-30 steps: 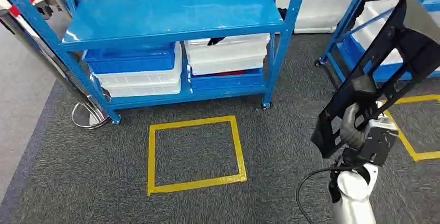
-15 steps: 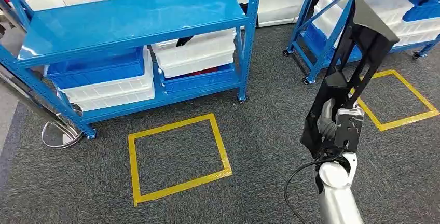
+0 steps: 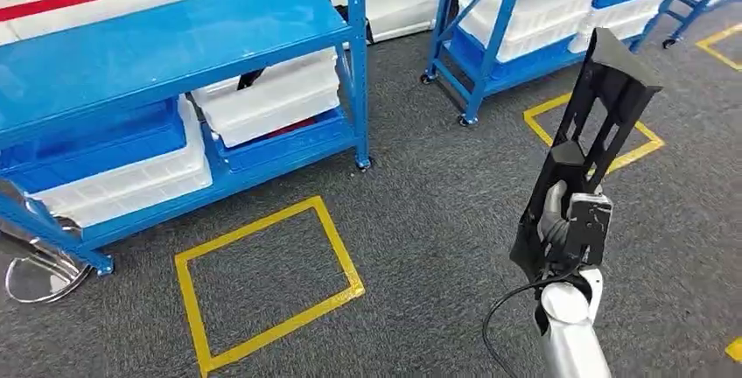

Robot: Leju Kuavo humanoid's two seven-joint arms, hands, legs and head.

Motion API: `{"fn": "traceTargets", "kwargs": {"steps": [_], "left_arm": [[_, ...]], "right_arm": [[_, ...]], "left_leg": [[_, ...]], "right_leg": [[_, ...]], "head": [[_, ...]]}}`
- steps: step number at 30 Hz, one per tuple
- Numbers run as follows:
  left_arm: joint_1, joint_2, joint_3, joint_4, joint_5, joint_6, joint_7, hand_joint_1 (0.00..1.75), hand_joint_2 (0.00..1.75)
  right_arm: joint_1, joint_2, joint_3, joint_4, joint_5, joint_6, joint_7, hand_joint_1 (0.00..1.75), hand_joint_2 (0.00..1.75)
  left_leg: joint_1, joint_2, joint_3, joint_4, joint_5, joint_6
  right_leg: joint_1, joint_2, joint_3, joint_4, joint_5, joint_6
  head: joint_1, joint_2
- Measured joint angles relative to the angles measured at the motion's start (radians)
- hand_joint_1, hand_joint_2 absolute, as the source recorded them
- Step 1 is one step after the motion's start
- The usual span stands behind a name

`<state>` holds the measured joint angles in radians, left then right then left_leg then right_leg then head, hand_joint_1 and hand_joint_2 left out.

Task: Take the parts from the cabinet and place them on the table.

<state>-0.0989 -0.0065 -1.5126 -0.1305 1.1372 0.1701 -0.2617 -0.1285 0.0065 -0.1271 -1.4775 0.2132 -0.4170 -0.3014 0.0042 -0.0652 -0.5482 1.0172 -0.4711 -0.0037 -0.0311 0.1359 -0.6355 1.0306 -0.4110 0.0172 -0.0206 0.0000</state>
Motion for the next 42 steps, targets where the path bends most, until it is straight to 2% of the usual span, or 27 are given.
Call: {"fn": "traceTargets", "kwargs": {"steps": [1,2,3,4,6,7,8,10,11,12,16,17,19,21,22,24,26,27,28,31,32,33,35,37,38,40,42], "left_arm": [[0.000,-0.001,-0.004,0.000,-0.003,0.004,-0.003,0.00,1.75],[-0.002,-0.007,-0.006,0.000,-0.005,0.007,-0.005,0.00,1.75],[0.000,-0.008,-0.006,0.000,-0.007,0.010,-0.007,0.00,1.75],[0.003,-0.008,-0.007,0.000,-0.006,0.011,-0.008,0.00,1.75],[0.006,-0.008,-0.009,0.000,-0.007,0.012,-0.008,0.00,1.75],[0.006,-0.008,-0.011,0.000,-0.010,0.014,-0.006,0.00,1.75],[0.005,-0.008,-0.014,0.000,-0.012,0.016,-0.004,0.00,1.75],[0.004,-0.008,-0.019,0.000,-0.013,0.017,0.000,0.00,1.75],[0.003,-0.008,-0.022,0.000,-0.013,0.018,0.002,0.00,1.75],[0.003,-0.008,-0.022,0.000,-0.013,0.019,0.004,0.00,1.75],[0.001,-0.008,-0.028,0.000,-0.013,0.022,0.008,0.00,1.75],[-0.001,-0.008,-0.029,0.000,-0.013,0.022,0.010,0.00,1.75],[0.000,-0.008,-0.029,0.000,-0.012,0.022,0.012,0.00,1.75],[-0.001,-0.008,-0.030,0.000,-0.010,0.020,0.011,0.00,1.75],[-0.003,-0.008,-0.030,0.000,-0.010,0.017,0.010,0.00,1.75],[-0.005,-0.008,-0.030,0.000,-0.013,0.016,0.010,0.00,1.75],[-0.004,-0.008,-0.030,0.000,-0.013,0.017,0.012,0.00,1.75],[0.000,-0.008,-0.031,0.000,-0.013,0.019,0.014,0.00,1.75],[0.002,-0.008,-0.031,0.000,-0.013,0.019,0.014,0.00,1.75],[0.002,-0.009,-0.031,0.000,-0.012,0.027,0.013,0.00,1.75],[0.002,-0.010,-0.031,0.000,-0.009,0.029,0.013,0.00,1.75],[0.001,-0.015,-0.031,0.000,-0.008,0.029,0.012,0.00,1.75],[0.002,-0.015,-0.031,0.000,-0.005,0.033,0.008,0.00,1.75],[0.008,-0.015,-0.031,0.000,0.005,0.034,0.003,0.00,1.75],[0.010,-0.015,-0.031,0.000,0.006,0.034,0.002,0.00,1.75],[0.010,-0.015,-0.031,0.000,0.009,0.034,0.000,0.00,1.75],[0.010,-0.017,-0.031,0.000,0.008,0.034,-0.002,0.00,1.75]], "right_arm": [[0.010,0.000,-0.007,-0.005,-0.001,0.000,-0.004,1.75,1.75],[0.021,0.000,-0.014,-0.013,-0.003,0.000,-0.007,1.75,1.75],[0.025,-0.001,-0.024,-0.022,-0.007,0.000,-0.012,1.75,1.75],[0.025,-0.001,-0.029,-0.027,-0.009,0.001,-0.014,1.75,1.75],[0.038,-0.001,-0.035,-0.038,-0.014,0.003,-0.016,1.75,1.75],[0.048,-0.001,-0.039,-0.042,-0.014,0.003,-0.016,1.75,1.75],[0.055,-0.001,-0.042,-0.046,-0.015,0.005,-0.018,1.75,1.75],[0.061,-0.001,-0.048,-0.058,-0.015,0.005,-0.020,1.75,1.75],[0.062,-0.001,-0.051,-0.065,-0.015,0.005,-0.020,1.75,1.75],[0.060,-0.001,-0.054,-0.072,-0.015,0.005,-0.021,1.75,1.75],[0.069,-0.002,-0.068,-0.097,-0.020,0.003,-0.021,1.75,1.75],[0.072,-0.002,-0.074,-0.107,-0.025,0.002,-0.021,1.75,1.75],[0.072,-0.002,-0.084,-0.122,-0.033,0.000,-0.024,1.75,1.75],[0.075,-0.002,-0.090,-0.132,-0.042,-0.001,-0.027,1.75,1.75],[0.079,-0.002,-0.096,-0.136,-0.043,-0.002,-0.030,1.75,1.75],[0.088,-0.002,-0.106,-0.148,-0.045,-0.006,-0.036,1.75,1.75],[0.097,-0.002,-0.113,-0.164,-0.038,-0.012,-0.046,1.75,1.75],[0.102,-0.002,-0.113,-0.173,-0.029,-0.016,-0.054,1.75,1.75],[0.103,-0.002,-0.113,-0.178,-0.019,-0.018,-0.060,1.75,1.75],[0.132,0.000,-0.113,-0.207,0.034,-0.031,-0.073,1.75,1.75],[0.143,0.001,-0.112,-0.217,0.056,-0.035,-0.078,1.75,1.75],[0.151,0.003,-0.111,-0.227,0.072,-0.037,-0.082,1.75,1.75],[0.163,0.008,-0.105,-0.240,0.093,-0.050,-0.089,1.75,1.75],[0.203,0.021,-0.086,-0.268,0.116,-0.065,-0.102,1.75,1.75],[0.224,0.026,-0.077,-0.278,0.124,-0.069,-0.106,1.75,1.75],[0.247,0.035,-0.062,-0.296,0.132,-0.072,-0.111,1.75,1.75],[0.258,0.037,-0.057,-0.321,0.138,-0.078,-0.118,1.75,1.75]], "left_leg": [[0.003,0.011,0.003,-0.010,0.008,0.008],[0.011,0.025,0.008,-0.025,0.018,0.014],[0.009,0.036,0.010,-0.031,0.021,0.024],[0.007,0.050,0.009,-0.031,0.022,0.027],[0.004,0.080,0.007,-0.030,0.021,0.028],[0.004,0.093,0.006,-0.030,0.021,0.027],[0.004,0.105,0.006,-0.029,0.020,0.026],[0.004,0.132,0.007,-0.026,0.016,0.021],[0.004,0.144,0.008,-0.021,0.012,0.015],[-0.001,0.152,0.009,-0.018,0.008,0.009],[-0.008,0.191,0.018,-0.017,0.000,-0.014],[-0.002,0.181,0.013,-0.011,-0.008,-0.023],[0.004,0.094,-0.015,0.067,-0.068,-0.028],[0.004,0.073,-0.088,0.240,-0.153,-0.031],[0.004,0.072,-0.111,0.297,-0.169,-0.031],[0.003,0.070,-0.093,0.268,-0.126,-0.026],[0.004,0.054,-0.014,0.105,-0.034,-0.019],[0.005,0.007,0.017,0.025,-0.009,-0.012],[0.007,-0.019,0.021,0.009,-0.019,-0.011],[-0.001,0.007,0.023,-0.005,-0.023,-0.005],[0.005,0.018,0.029,-0.018,-0.015,0.004],[0.012,0.031,0.033,-0.031,-0.005,0.010],[0.007,0.056,0.034,-0.038,0.002,0.018],[0.004,0.080,0.033,-0.038,0.002,0.018],[0.004,0.092,0.033,-0.037,0.001,0.019],[0.004,0.120,0.033,-0.034,-0.003,0.015],[0.004,0.141,0.035,-0.025,-0.012,0.005]], "right_leg": [[0.005,0.012,0.000,-0.005,0.005,0.010],[0.002,-0.019,-0.001,0.002,0.000,0.009],[0.008,-0.083,-0.015,0.031,-0.027,0.012],[0.008,-0.110,-0.045,0.090,-0.065,0.015],[0.005,-0.126,-0.116,0.244,-0.134,0.024],[0.004,-0.127,-0.137,0.292,-0.145,0.028],[0.002,-0.130,-0.133,0.289,-0.132,0.031],[-0.001,-0.144,-0.055,0.154,-0.060,0.032],[-0.001,-0.174,0.007,0.050,-0.023,0.030],[0.007,-0.228,0.028,0.000,-0.037,0.019],[0.015,-0.184,0.020,0.004,-0.027,-0.007],[0.003,-0.172,0.023,-0.004,-0.020,-0.018],[0.005,-0.156,0.020,-0.005,-0.017,-0.030],[0.009,-0.130,0.017,-0.005,-0.015,-0.035],[0.011,-0.117,0.016,-0.004,-0.014,-0.036],[0.012,-0.088,0.017,-0.002,-0.014,-0.036],[0.011,-0.059,0.018,0.004,-0.014,-0.034],[0.008,-0.047,0.014,0.005,-0.013,-0.031],[0.011,-0.035,0.006,0.008,-0.009,-0.022],[0.001,-0.002,-0.009,0.001,0.006,0.003],[0.006,0.009,-0.010,-0.001,0.011,0.013],[0.002,-0.003,-0.011,0.000,0.006,0.012],[0.009,-0.097,-0.062,0.109,-0.067,0.014],[0.008,-0.123,-0.125,0.253,-0.128,0.016],[0.008,-0.127,-0.138,0.286,-0.133,0.017],[0.005,-0.139,-0.090,0.208,-0.080,0.019],[0.005,-0.188,0.016,0.034,-0.019,0.016]], "head": [[0.001,0.000],[0.001,0.000],[0.006,0.000],[0.009,0.000],[0.008,0.000],[0.009,0.000],[0.009,0.000],[0.009,0.000],[0.009,0.000],[0.009,0.000],[0.007,0.000],[0.007,0.000],[0.006,0.000],[0.006,0.000],[0.006,0.000],[0.006,0.000],[0.006,0.000],[0.006,0.000],[0.007,0.000],[0.006,0.000],[0.008,0.000],[0.006,0.000],[0.014,0.000],[0.014,0.000],[0.014,0.000],[0.014,0.000],[0.015,0.000]]}}
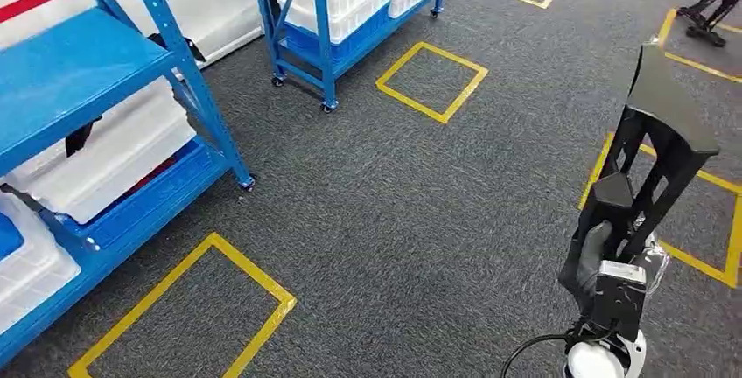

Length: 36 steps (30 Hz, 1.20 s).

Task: Take the parts from the cabinet and place them on the table.

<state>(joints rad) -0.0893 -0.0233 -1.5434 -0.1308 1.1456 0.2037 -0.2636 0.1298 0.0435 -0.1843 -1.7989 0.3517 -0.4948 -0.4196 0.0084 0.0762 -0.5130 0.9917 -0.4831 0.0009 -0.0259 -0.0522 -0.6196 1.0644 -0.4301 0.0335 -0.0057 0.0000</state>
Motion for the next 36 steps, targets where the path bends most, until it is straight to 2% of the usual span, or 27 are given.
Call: {"fn": "traceTargets", "kwargs": {"steps": [1,5,6,7,8,10,11,12,14,15,16,17,18,20,21,22,23,25,26,27,28,29,30,31,33,35,36], "left_arm": [[0.000,0.001,0.000,0.000,0.000,0.000,0.000,0.00,1.75],[-0.006,0.000,0.000,0.000,0.000,0.000,0.006,0.00,1.75],[-0.008,0.000,0.000,0.000,0.000,0.000,0.008,0.00,1.75],[-0.007,0.000,0.000,0.000,0.000,0.000,0.008,0.00,1.75],[-0.007,0.000,0.000,0.000,0.000,0.000,0.009,0.00,1.75],[-0.006,0.000,0.000,0.000,0.003,0.000,0.007,0.00,1.75],[-0.009,0.001,0.001,0.000,0.005,-0.001,0.007,0.00,1.75],[-0.010,0.001,0.001,0.000,0.004,-0.002,0.007,0.00,1.75],[-0.010,0.001,0.000,0.000,0.004,-0.002,0.011,0.00,1.75],[-0.009,0.001,0.000,0.000,0.003,-0.002,0.016,0.00,1.75],[-0.005,0.003,0.000,0.000,0.003,-0.002,0.018,0.00,1.75],[-0.004,0.003,0.000,0.000,0.003,-0.003,0.018,0.00,1.75],[-0.005,0.003,0.000,0.000,0.002,-0.003,0.019,0.00,1.75],[-0.005,0.003,0.000,0.000,0.002,-0.006,0.019,0.00,1.75],[-0.006,0.001,0.000,0.000,0.002,-0.006,0.019,0.00,1.75],[-0.005,0.000,0.000,0.000,-0.001,-0.006,0.019,0.00,1.75],[-0.004,0.000,0.000,0.000,-0.002,-0.009,0.018,0.00,1.75],[-0.001,0.000,0.000,0.000,-0.002,-0.016,0.018,0.00,1.75],[0.000,0.000,0.000,0.000,-0.003,-0.018,0.019,0.00,1.75],[0.000,0.000,0.000,0.000,-0.003,-0.020,0.020,0.00,1.75],[-0.001,0.000,0.000,0.000,-0.004,-0.023,0.022,0.00,1.75],[-0.001,-0.001,0.000,0.000,-0.005,-0.024,0.024,0.00,1.75],[-0.003,-0.001,0.000,0.000,-0.005,-0.026,0.026,0.00,1.75],[-0.004,0.000,0.000,0.000,-0.006,-0.026,0.027,0.00,1.75],[-0.007,0.002,0.000,0.000,-0.008,-0.027,0.031,0.00,1.75],[-0.011,0.000,0.000,0.000,-0.015,-0.026,0.033,0.00,1.75],[-0.013,0.000,0.000,0.000,-0.018,-0.025,0.033,0.00,1.75]], "right_arm": [[0.002,0.002,0.005,-0.010,0.002,-0.003,-0.002,1.75,1.75],[0.014,0.006,0.012,-0.038,0.007,-0.011,-0.001,1.75,1.75],[0.015,0.006,0.013,-0.042,0.007,-0.012,-0.001,1.75,1.75],[0.013,0.006,0.013,-0.047,0.008,-0.015,-0.001,1.75,1.75],[0.010,0.006,0.014,-0.048,0.008,-0.016,-0.001,1.75,1.75],[0.012,0.007,0.017,-0.048,0.008,-0.017,0.000,1.75,1.75],[0.012,0.007,0.017,-0.047,0.008,-0.017,0.003,1.75,1.75],[0.011,0.007,0.017,-0.048,0.008,-0.018,0.006,1.75,1.75],[0.011,0.007,0.017,-0.047,0.008,-0.018,0.011,1.75,1.75],[0.011,0.007,0.017,-0.047,0.008,-0.018,0.015,1.75,1.75],[0.011,0.007,0.017,-0.047,0.009,-0.019,0.018,1.75,1.75],[0.006,0.007,0.017,-0.046,0.009,-0.019,0.021,1.75,1.75],[0.008,0.007,0.017,-0.046,0.008,-0.019,0.023,1.75,1.75],[0.014,0.007,0.016,-0.046,0.008,-0.019,0.023,1.75,1.75],[0.015,0.005,0.015,-0.045,0.008,-0.020,0.023,1.75,1.75],[0.014,0.005,0.013,-0.045,0.008,-0.020,0.023,1.75,1.75],[0.010,0.003,0.012,-0.044,0.008,-0.020,0.023,1.75,1.75],[0.011,0.003,0.011,-0.042,0.008,-0.020,0.024,1.75,1.75],[0.013,0.003,0.011,-0.039,0.008,-0.020,0.024,1.75,1.75],[0.013,0.003,0.010,-0.036,0.007,-0.020,0.024,1.75,1.75],[0.013,0.003,0.008,-0.035,0.007,-0.020,0.025,1.75,1.75],[0.012,0.003,0.008,-0.035,0.007,-0.019,0.026,1.75,1.75],[0.009,0.003,0.008,-0.034,0.007,-0.019,0.028,1.75,1.75],[0.003,0.003,0.007,-0.032,0.005,-0.018,0.029,1.75,1.75],[-0.007,0.002,0.003,-0.028,0.001,-0.017,0.036,1.75,1.75],[-0.009,-0.003,-0.003,-0.027,0.001,-0.017,0.038,1.75,1.75],[-0.012,-0.006,-0.005,-0.027,0.000,-0.017,0.039,1.75,1.75]], "left_leg": [[-0.009,0.009,-0.002,0.004,-0.007,-0.008],[-0.007,0.051,0.016,0.002,-0.017,-0.030],[-0.001,0.028,0.013,0.011,-0.028,-0.037],[0.000,-0.018,0.000,0.046,-0.057,-0.040],[0.001,-0.048,-0.031,0.117,-0.101,-0.040],[0.000,-0.068,-0.109,0.284,-0.173,-0.040],[-0.001,-0.069,-0.130,0.328,-0.178,-0.039],[-0.002,-0.070,-0.127,0.318,-0.155,-0.036],[-0.003,-0.078,-0.063,0.176,-0.062,-0.024],[-0.005,-0.101,-0.022,0.081,-0.013,-0.015],[-0.003,-0.161,-0.005,0.039,-0.018,-0.009],[-0.003,-0.167,-0.001,0.008,-0.017,-0.010],[-0.008,-0.160,-0.005,0.013,-0.016,-0.011],[-0.014,-0.140,0.001,0.007,-0.012,0.000],[0.003,-0.125,0.009,-0.017,0.004,0.008],[-0.004,-0.111,0.014,-0.027,0.008,0.013],[-0.005,-0.096,0.014,-0.027,0.010,0.015],[-0.008,-0.068,0.012,-0.026,0.008,0.016],[-0.007,-0.052,0.011,-0.025,0.006,0.015],[-0.007,-0.039,0.012,-0.025,0.005,0.013],[-0.005,-0.025,0.014,-0.024,0.001,0.008],[-0.002,-0.012,0.016,-0.020,-0.004,0.002],[0.001,-0.002,0.017,-0.014,-0.010,-0.005],[-0.002,0.007,0.017,-0.004,-0.018,-0.014],[-0.006,0.020,0.015,0.002,-0.029,-0.026],[-0.003,0.038,0.027,-0.001,-0.031,-0.036],[0.001,0.034,0.027,0.001,-0.037,-0.042]], "right_leg": [[0.013,-0.030,0.011,-0.024,-0.020,-0.011],[0.013,0.021,0.005,-0.029,-0.014,-0.040],[0.007,0.031,0.007,-0.033,-0.009,-0.048],[0.008,0.039,0.006,-0.033,-0.008,-0.052],[0.009,0.048,0.005,-0.033,-0.007,-0.059],[0.015,0.071,0.003,-0.032,-0.007,-0.063],[0.017,0.083,0.003,-0.031,-0.007,-0.063],[0.018,0.096,0.004,-0.030,-0.007,-0.063],[0.020,0.125,0.007,-0.028,-0.007,-0.063],[0.021,0.139,0.008,-0.027,-0.007,-0.063],[0.016,0.147,0.003,-0.027,-0.005,-0.059],[0.019,0.163,-0.006,-0.021,-0.002,-0.052],[0.010,0.171,-0.012,-0.022,0.004,-0.043],[0.004,0.195,-0.016,-0.032,0.013,-0.028],[0.008,0.186,-0.018,-0.024,0.011,-0.026],[0.014,0.121,-0.030,0.002,-0.011,-0.025],[0.014,0.087,-0.058,0.056,-0.050,-0.023],[0.009,0.064,-0.127,0.203,-0.118,-0.014],[0.004,0.062,-0.150,0.252,-0.132,-0.010],[0.000,0.058,-0.150,0.254,-0.122,-0.006],[-0.006,0.053,-0.123,0.206,-0.089,0.000],[-0.011,0.042,-0.074,0.124,-0.048,0.005],[-0.014,0.020,-0.021,0.033,-0.013,0.010],[-0.008,-0.017,0.001,-0.015,-0.030,0.011],[-0.001,0.005,-0.001,-0.012,-0.027,-0.017],[0.004,0.022,-0.006,-0.009,-0.029,-0.031],[0.001,0.032,-0.004,-0.015,-0.026,-0.040]], "head": [[-0.001,0.000],[-0.002,0.000],[-0.003,0.000],[-0.003,0.000],[-0.003,0.000],[-0.003,0.000],[-0.003,0.000],[-0.003,0.000],[-0.003,0.000],[-0.003,0.000],[-0.002,0.000],[-0.002,0.000],[-0.003,0.000],[-0.003,0.000],[-0.002,0.000],[0.000,0.000],[0.001,0.000],[0.002,0.000],[0.002,0.000],[0.002,0.000],[0.002,0.000],[0.002,0.000],[0.002,0.000],[0.002,0.000],[0.000,0.000],[0.002,0.000],[0.002,0.000]]}}
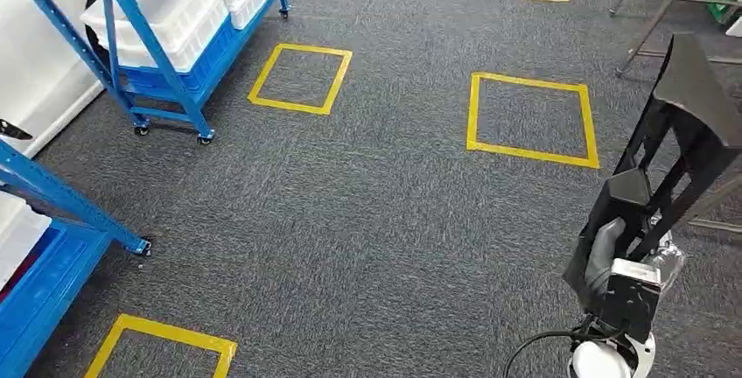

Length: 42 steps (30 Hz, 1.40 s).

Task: Take the parts from the cabinet and place them on the table.

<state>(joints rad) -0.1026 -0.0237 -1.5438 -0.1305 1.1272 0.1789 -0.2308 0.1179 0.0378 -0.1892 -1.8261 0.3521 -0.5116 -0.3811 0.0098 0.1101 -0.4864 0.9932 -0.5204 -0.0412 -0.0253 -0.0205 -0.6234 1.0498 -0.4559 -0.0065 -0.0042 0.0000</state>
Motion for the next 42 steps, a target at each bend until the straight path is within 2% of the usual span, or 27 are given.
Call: {"fn": "traceTargets", "kwargs": {"steps": [2,4,5,7,9,10,11,15,16,17,19,21,23,25,26,27,30,31,32,33,35,36,38,39,40,41,42], "left_arm": [[-0.001,0.000,0.000,0.000,-0.003,0.004,-0.005,0.00,1.75],[0.000,0.000,0.000,0.000,0.000,0.006,-0.011,0.00,1.75],[-0.002,0.000,0.000,0.000,0.000,0.006,-0.016,0.00,1.75],[-0.005,0.000,0.000,0.000,0.000,0.005,-0.018,0.00,1.75],[-0.004,0.000,0.000,0.000,0.001,0.003,-0.018,0.00,1.75],[-0.001,0.000,0.000,0.000,0.002,0.003,-0.019,0.00,1.75],[0.002,0.003,0.000,0.000,0.002,0.002,-0.019,0.00,1.75],[0.001,0.001,0.000,0.000,0.005,-0.002,-0.018,0.00,1.75],[0.000,-0.001,0.000,0.000,0.005,-0.003,-0.018,0.00,1.75],[0.001,-0.001,0.000,0.000,0.005,-0.003,-0.018,0.00,1.75],[0.005,-0.001,0.000,0.000,0.005,-0.005,-0.017,0.00,1.75],[0.007,-0.001,0.000,0.000,0.006,-0.009,-0.016,0.00,1.75],[0.006,-0.002,0.000,0.000,0.005,-0.012,-0.015,0.00,1.75],[0.006,-0.004,0.000,0.000,0.005,-0.013,-0.015,0.00,1.75],[0.006,-0.002,0.000,0.000,0.005,-0.013,-0.015,0.00,1.75],[0.005,-0.002,0.000,0.000,0.005,-0.013,-0.015,0.00,1.75],[0.001,-0.002,0.000,0.000,0.005,-0.013,-0.014,0.00,1.75],[-0.001,-0.002,0.000,0.000,0.004,-0.013,-0.014,0.00,1.75],[-0.002,-0.002,0.000,0.000,0.004,-0.014,-0.015,0.00,1.75],[-0.001,-0.002,0.000,0.000,0.003,-0.015,-0.015,0.00,1.75],[0.001,-0.002,0.000,0.000,0.003,-0.016,-0.019,0.00,1.75],[-0.003,-0.002,0.000,0.000,0.003,-0.016,-0.019,0.00,1.75],[-0.004,-0.002,0.000,0.000,0.001,-0.018,-0.018,0.00,1.75],[-0.004,-0.002,0.000,0.000,0.000,-0.018,-0.018,0.00,1.75],[-0.002,-0.002,0.000,0.000,0.000,-0.017,-0.015,0.00,1.75],[0.002,0.000,0.000,0.000,0.000,-0.017,-0.015,0.00,1.75],[0.005,0.000,0.000,0.000,0.000,-0.017,-0.015,0.00,1.75]], "right_arm": [[-0.008,-0.002,-0.003,0.000,-0.002,0.000,0.003,1.75,1.75],[-0.015,-0.002,-0.003,0.000,-0.002,0.002,0.003,1.75,1.75],[-0.014,-0.002,-0.003,0.000,-0.003,0.002,0.003,1.75,1.75],[-0.015,-0.002,-0.003,0.000,-0.003,0.003,0.003,1.75,1.75],[-0.016,-0.002,-0.003,0.000,-0.003,0.002,0.003,1.75,1.75],[-0.016,-0.002,-0.003,0.000,-0.003,0.002,0.003,1.75,1.75],[-0.019,-0.002,-0.003,0.001,-0.003,0.002,0.003,1.75,1.75],[-0.017,-0.002,-0.006,0.001,-0.003,-0.002,0.004,1.75,1.75],[-0.015,-0.005,-0.009,0.001,-0.003,-0.003,0.004,1.75,1.75],[-0.020,-0.007,-0.010,0.001,-0.003,-0.003,0.004,1.75,1.75],[-0.027,-0.008,-0.010,0.001,-0.003,-0.005,0.004,1.75,1.75],[-0.025,-0.008,-0.010,0.001,-0.003,-0.005,0.004,1.75,1.75],[-0.025,-0.010,-0.010,0.001,-0.003,-0.005,0.004,1.75,1.75],[-0.025,-0.011,-0.010,0.001,-0.003,-0.005,0.004,1.75,1.75],[-0.027,-0.011,-0.010,0.001,-0.003,-0.005,0.005,1.75,1.75],[-0.026,-0.011,-0.010,0.000,-0.003,-0.006,0.005,1.75,1.75],[-0.025,-0.011,-0.013,0.000,-0.002,-0.008,0.005,1.75,1.75],[-0.024,-0.011,-0.013,-0.002,-0.002,-0.008,0.005,1.75,1.75],[-0.024,-0.011,-0.013,-0.004,-0.002,-0.008,0.004,1.75,1.75],[-0.026,-0.011,-0.013,-0.004,-0.002,-0.009,0.004,1.75,1.75],[-0.023,-0.011,-0.013,-0.005,-0.002,-0.010,0.005,1.75,1.75],[-0.022,-0.011,-0.014,-0.005,-0.002,-0.010,0.005,1.75,1.75],[-0.022,-0.011,-0.014,-0.006,-0.002,-0.010,0.005,1.75,1.75],[-0.022,-0.011,-0.014,-0.006,-0.002,-0.010,0.005,1.75,1.75],[-0.022,-0.011,-0.014,-0.007,-0.002,-0.010,0.005,1.75,1.75],[-0.022,-0.011,-0.014,-0.008,-0.002,-0.010,0.005,1.75,1.75],[-0.024,-0.011,-0.014,-0.008,-0.002,-0.011,0.005,1.75,1.75]], "left_leg": [[0.004,-0.080,-0.033,0.078,-0.055,-0.002],[0.001,-0.100,-0.118,0.251,-0.132,0.002],[-0.002,-0.102,-0.153,0.318,-0.149,0.006],[-0.010,-0.103,-0.156,0.305,-0.104,0.021],[-0.021,-0.124,-0.088,0.139,0.002,0.041],[-0.025,-0.170,-0.060,0.060,0.040,0.049],[-0.023,-0.220,-0.055,0.044,0.033,0.056],[-0.025,-0.174,-0.040,-0.001,0.036,0.064],[-0.018,-0.156,-0.029,-0.019,0.048,0.064],[-0.019,-0.148,-0.024,-0.030,0.051,0.070],[-0.019,-0.117,-0.025,-0.029,0.051,0.071],[-0.019,-0.087,-0.026,-0.028,0.047,0.070],[-0.015,-0.058,-0.024,-0.024,0.041,0.061],[-0.009,-0.036,-0.021,-0.009,0.027,0.046],[-0.013,-0.030,-0.027,-0.005,0.020,0.037],[-0.015,-0.020,-0.024,0.004,0.011,0.031],[-0.013,0.006,-0.012,0.002,0.009,0.018],[-0.007,-0.015,-0.014,0.009,-0.004,0.010],[-0.005,-0.057,-0.025,0.042,-0.029,0.008],[-0.004,-0.083,-0.059,0.116,-0.073,0.007],[-0.005,-0.100,-0.140,0.285,-0.141,0.008],[-0.006,-0.101,-0.162,0.327,-0.144,0.011],[-0.010,-0.104,-0.143,0.273,-0.085,0.025],[-0.013,-0.113,-0.104,0.183,-0.031,0.034],[-0.016,-0.138,-0.065,0.093,0.016,0.042],[-0.019,-0.192,-0.042,0.038,0.021,0.049],[-0.018,-0.200,-0.040,0.024,0.023,0.052]], "right_leg": [[0.001,0.014,0.001,-0.002,0.001,-0.012],[0.007,0.037,0.000,-0.002,0.001,-0.017],[0.012,0.049,0.000,-0.001,0.001,-0.019],[0.019,0.075,0.004,0.000,0.000,-0.021],[0.020,0.105,0.012,0.000,0.000,-0.021],[0.018,0.115,0.011,-0.001,0.000,-0.020],[0.019,0.125,0.005,0.002,0.003,-0.015],[0.008,0.176,-0.011,-0.013,0.021,0.013],[0.011,0.123,-0.013,0.005,0.011,0.008],[0.017,0.066,-0.029,0.039,-0.019,0.012],[0.015,0.034,-0.097,0.177,-0.095,0.023],[0.005,0.030,-0.145,0.274,-0.121,0.035],[-0.004,0.018,-0.097,0.189,-0.060,0.046],[-0.009,-0.027,0.008,0.009,0.007,0.057],[0.004,-0.049,0.013,0.002,-0.012,0.046],[0.002,-0.033,0.011,-0.004,-0.007,0.027],[0.006,-0.004,0.006,-0.004,-0.006,0.007],[0.001,0.005,0.009,-0.008,-0.003,0.000],[0.001,0.010,0.009,-0.008,-0.003,-0.006],[0.002,0.021,0.008,-0.008,-0.003,-0.009],[0.009,0.042,0.008,-0.008,-0.003,-0.014],[0.012,0.053,0.008,-0.008,-0.003,-0.014],[0.016,0.079,0.011,-0.008,-0.002,-0.014],[0.016,0.094,0.014,-0.008,-0.002,-0.014],[0.015,0.106,0.015,-0.008,-0.002,-0.014],[0.013,0.116,0.014,-0.008,0.001,-0.010],[0.012,0.130,0.009,-0.006,0.004,-0.004]], "head": [[-0.001,0.000],[-0.001,0.000],[-0.001,0.000],[-0.001,0.000],[-0.001,0.000],[0.000,0.000],[0.002,0.000],[-0.001,0.000],[0.000,0.000],[0.003,0.000],[0.003,0.000],[0.002,0.000],[0.002,0.000],[0.002,0.000],[0.003,0.000],[-0.001,0.000],[0.000,0.000],[-0.001,0.000],[-0.001,0.000],[-0.001,0.000],[-0.001,0.000],[-0.001,0.000],[-0.001,0.000],[-0.001,0.000],[-0.001,0.000],[0.000,0.000],[0.000,0.000]]}}
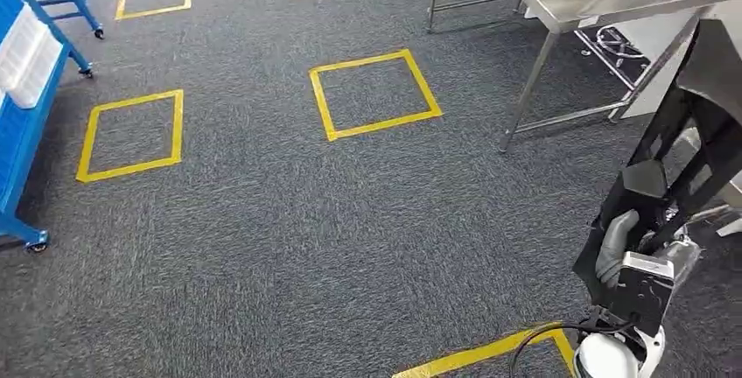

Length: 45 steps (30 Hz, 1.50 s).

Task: Take the parts from the cabinet and place them on the table.

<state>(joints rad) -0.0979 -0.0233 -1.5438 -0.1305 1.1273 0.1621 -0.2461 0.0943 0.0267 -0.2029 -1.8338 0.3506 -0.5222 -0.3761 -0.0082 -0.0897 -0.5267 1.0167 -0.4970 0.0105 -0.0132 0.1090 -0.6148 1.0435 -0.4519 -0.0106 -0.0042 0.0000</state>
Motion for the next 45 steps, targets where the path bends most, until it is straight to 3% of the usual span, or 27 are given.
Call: {"fn": "traceTargets", "kwargs": {"steps": [3,4,5,6,8,10,11,13,14,15,19,21,24,26,28,29,30,34,35,36,37,39,40,42,43,44,45], "left_arm": [[-0.004,-0.001,0.000,0.000,-0.002,0.000,0.000,0.00,1.75],[-0.005,-0.004,0.000,0.000,-0.005,-0.001,-0.002,0.00,1.75],[-0.004,-0.004,0.000,0.000,-0.006,-0.001,-0.002,0.00,1.75],[-0.002,-0.004,0.000,0.000,-0.007,-0.001,-0.003,0.00,1.75],[0.002,-0.004,0.000,0.000,-0.008,-0.003,-0.003,0.00,1.75],[0.002,-0.004,0.000,0.000,-0.015,-0.006,-0.003,0.00,1.75],[0.002,-0.006,0.000,0.000,-0.018,-0.006,-0.003,0.00,1.75],[0.002,-0.009,0.000,0.000,-0.019,-0.006,-0.003,0.00,1.75],[0.002,-0.009,0.000,0.000,-0.019,-0.006,-0.003,0.00,1.75],[0.002,-0.009,0.000,0.000,-0.019,-0.006,-0.003,0.00,1.75],[-0.002,-0.008,0.000,0.000,-0.019,-0.006,-0.002,0.00,1.75],[-0.002,-0.007,0.000,0.000,-0.019,-0.008,-0.003,0.00,1.75],[-0.002,-0.006,0.000,0.000,-0.018,-0.010,-0.005,0.00,1.75],[-0.006,-0.005,0.000,0.000,-0.019,-0.012,-0.005,0.00,1.75],[-0.006,-0.005,0.000,0.000,-0.020,-0.013,-0.003,0.00,1.75],[-0.005,-0.005,0.000,0.000,-0.021,-0.013,-0.001,0.00,1.75],[-0.001,-0.005,0.000,0.000,-0.021,-0.013,0.000,0.00,1.75],[-0.003,-0.006,0.000,0.000,-0.035,-0.013,0.001,0.00,1.75],[-0.004,-0.010,0.000,0.000,-0.039,-0.014,0.001,0.00,1.75],[-0.004,-0.010,0.000,0.000,-0.039,-0.014,0.001,0.00,1.75],[-0.002,-0.010,0.000,0.000,-0.039,-0.014,0.001,0.00,1.75],[0.001,-0.010,0.000,0.000,-0.039,-0.014,0.002,0.00,1.75],[0.002,-0.010,0.000,0.000,-0.039,-0.014,0.002,0.00,1.75],[0.002,-0.010,0.000,0.000,-0.039,-0.014,0.002,0.00,1.75],[0.001,-0.010,0.000,0.000,-0.039,-0.014,0.002,0.00,1.75],[0.000,-0.012,0.000,0.000,-0.040,-0.014,0.002,0.00,1.75],[0.000,-0.011,0.000,0.000,-0.042,-0.014,0.002,0.00,1.75]], "right_arm": [[0.007,0.000,-0.002,-0.002,0.000,-0.001,0.001,1.75,1.75],[0.007,0.000,-0.003,-0.005,0.001,-0.002,0.001,1.75,1.75],[0.005,-0.001,-0.005,-0.007,0.001,-0.003,0.001,1.75,1.75],[-0.001,-0.004,-0.005,-0.008,0.001,-0.004,0.000,1.75,1.75],[-0.001,-0.005,-0.005,-0.009,-0.006,-0.006,0.000,1.75,1.75],[0.006,-0.005,-0.008,-0.010,-0.019,-0.009,-0.002,1.75,1.75],[0.007,-0.005,-0.010,-0.010,-0.026,-0.011,-0.004,1.75,1.75],[0.013,-0.005,-0.016,-0.019,-0.039,-0.015,-0.010,1.75,1.75],[0.014,-0.005,-0.018,-0.023,-0.041,-0.017,-0.012,1.75,1.75],[0.013,-0.005,-0.021,-0.026,-0.048,-0.018,-0.015,1.75,1.75],[0.022,-0.005,-0.029,-0.035,-0.051,-0.018,-0.025,1.75,1.75],[0.015,-0.005,-0.029,-0.038,-0.048,-0.018,-0.025,1.75,1.75],[0.013,-0.005,-0.029,-0.038,-0.047,-0.018,-0.025,1.75,1.75],[0.013,-0.005,-0.029,-0.038,-0.047,-0.018,-0.025,1.75,1.75],[0.013,-0.005,-0.029,-0.038,-0.047,-0.018,-0.024,1.75,1.75],[0.011,-0.005,-0.029,-0.038,-0.047,-0.018,-0.024,1.75,1.75],[0.010,-0.005,-0.029,-0.037,-0.047,-0.018,-0.023,1.75,1.75],[0.005,-0.008,-0.029,-0.034,-0.047,-0.018,-0.019,1.75,1.75],[0.005,-0.013,-0.031,-0.032,-0.047,-0.018,-0.017,1.75,1.75],[0.002,-0.014,-0.031,-0.031,-0.047,-0.018,-0.017,1.75,1.75],[-0.007,-0.018,-0.031,-0.029,-0.048,-0.018,-0.016,1.75,1.75],[-0.011,-0.019,-0.031,-0.024,-0.049,-0.018,-0.016,1.75,1.75],[-0.009,-0.019,-0.031,-0.021,-0.049,-0.018,-0.014,1.75,1.75],[-0.009,-0.020,-0.031,-0.016,-0.049,-0.018,-0.014,1.75,1.75],[-0.010,-0.021,-0.031,-0.015,-0.049,-0.018,-0.014,1.75,1.75],[-0.010,-0.023,-0.031,-0.015,-0.049,-0.018,-0.013,1.75,1.75],[-0.014,-0.024,-0.031,-0.015,-0.049,-0.018,-0.013,1.75,1.75]], "left_leg": [[-0.006,0.030,0.006,-0.014,-0.002,0.008],[0.008,0.044,0.014,-0.039,0.014,0.014],[0.003,0.058,0.019,-0.053,0.021,0.018],[0.002,0.072,0.019,-0.055,0.024,0.022],[0.000,0.100,0.017,-0.054,0.023,0.023],[0.001,0.128,0.016,-0.053,0.021,0.022],[0.001,0.141,0.016,-0.051,0.018,0.020],[0.004,0.163,0.020,-0.041,0.008,0.012],[0.001,0.172,0.021,-0.032,0.000,0.003],[-0.006,0.180,0.018,-0.024,-0.008,-0.004],[-0.002,0.210,0.028,-0.021,-0.021,-0.023],[0.005,0.126,0.001,0.049,-0.074,-0.032],[0.008,0.098,-0.102,0.272,-0.173,-0.038],[0.008,0.097,-0.108,0.284,-0.146,-0.035],[0.011,0.085,-0.040,0.133,-0.052,-0.030],[0.014,0.052,-0.002,0.042,-0.007,-0.028],[0.016,0.004,0.009,0.010,-0.017,-0.026],[0.009,0.034,0.010,-0.008,-0.009,-0.007],[0.019,0.050,0.010,-0.021,0.001,0.007],[0.016,0.061,0.010,-0.025,0.005,0.014],[0.013,0.075,0.008,-0.025,0.006,0.020],[0.007,0.103,0.003,-0.025,0.006,0.021],[0.006,0.116,0.002,-0.023,0.006,0.021],[0.005,0.142,0.002,-0.022,0.004,0.021],[0.005,0.155,0.004,-0.021,0.001,0.018],[0.005,0.164,0.007,-0.019,-0.002,0.014],[0.001,0.175,0.010,-0.017,-0.006,0.009]], "right_leg": [[-0.008,0.032,-0.011,-0.012,0.014,0.022],[-0.003,0.019,-0.012,-0.008,0.012,0.024],[0.002,-0.053,-0.020,0.010,-0.007,0.024],[0.002,-0.084,-0.045,0.059,-0.045,0.027],[-0.003,-0.097,-0.111,0.207,-0.116,0.035],[-0.008,-0.100,-0.138,0.269,-0.121,0.045],[-0.011,-0.105,-0.117,0.231,-0.092,0.049],[-0.015,-0.135,-0.016,0.057,-0.013,0.054],[-0.012,-0.184,0.019,-0.013,-0.012,0.052],[-0.002,-0.189,0.021,-0.015,-0.013,0.039],[-0.006,-0.136,0.016,-0.017,-0.010,0.012],[-0.009,-0.121,0.015,-0.018,-0.008,0.001],[-0.007,-0.089,0.012,-0.017,-0.006,-0.003],[-0.007,-0.064,0.013,-0.015,-0.005,-0.003],[-0.009,-0.036,0.015,-0.012,-0.005,-0.002],[-0.011,-0.024,0.014,-0.011,-0.004,0.001],[-0.008,-0.014,0.010,-0.009,-0.002,0.008],[-0.014,0.031,-0.012,-0.017,0.019,0.043],[-0.018,0.020,-0.015,-0.010,0.013,0.045],[-0.008,-0.041,-0.027,0.017,-0.012,0.045],[-0.007,-0.075,-0.057,0.079,-0.053,0.046],[-0.009,-0.098,-0.125,0.233,-0.124,0.050],[-0.010,-0.100,-0.145,0.283,-0.136,0.052],[-0.010,-0.106,-0.114,0.239,-0.096,0.053],[-0.009,-0.116,-0.058,0.146,-0.050,0.051],[-0.008,-0.138,-0.004,0.053,-0.015,0.048],[-0.002,-0.192,0.027,-0.012,-0.027,0.044]], "head": [[-0.001,0.000],[0.000,0.000],[0.001,0.000],[0.003,0.000],[0.003,0.000],[0.003,0.000],[0.003,0.000],[0.004,0.000],[0.004,0.000],[0.003,0.000],[0.002,0.000],[0.000,0.000],[0.000,0.000],[0.000,0.000],[0.000,0.000],[0.000,0.000],[0.000,0.000],[0.000,0.000],[0.000,0.000],[0.005,0.000],[0.007,0.000],[0.007,0.000],[0.007,0.000],[0.007,0.000],[0.007,0.000],[0.007,0.000],[0.007,0.000]]}}
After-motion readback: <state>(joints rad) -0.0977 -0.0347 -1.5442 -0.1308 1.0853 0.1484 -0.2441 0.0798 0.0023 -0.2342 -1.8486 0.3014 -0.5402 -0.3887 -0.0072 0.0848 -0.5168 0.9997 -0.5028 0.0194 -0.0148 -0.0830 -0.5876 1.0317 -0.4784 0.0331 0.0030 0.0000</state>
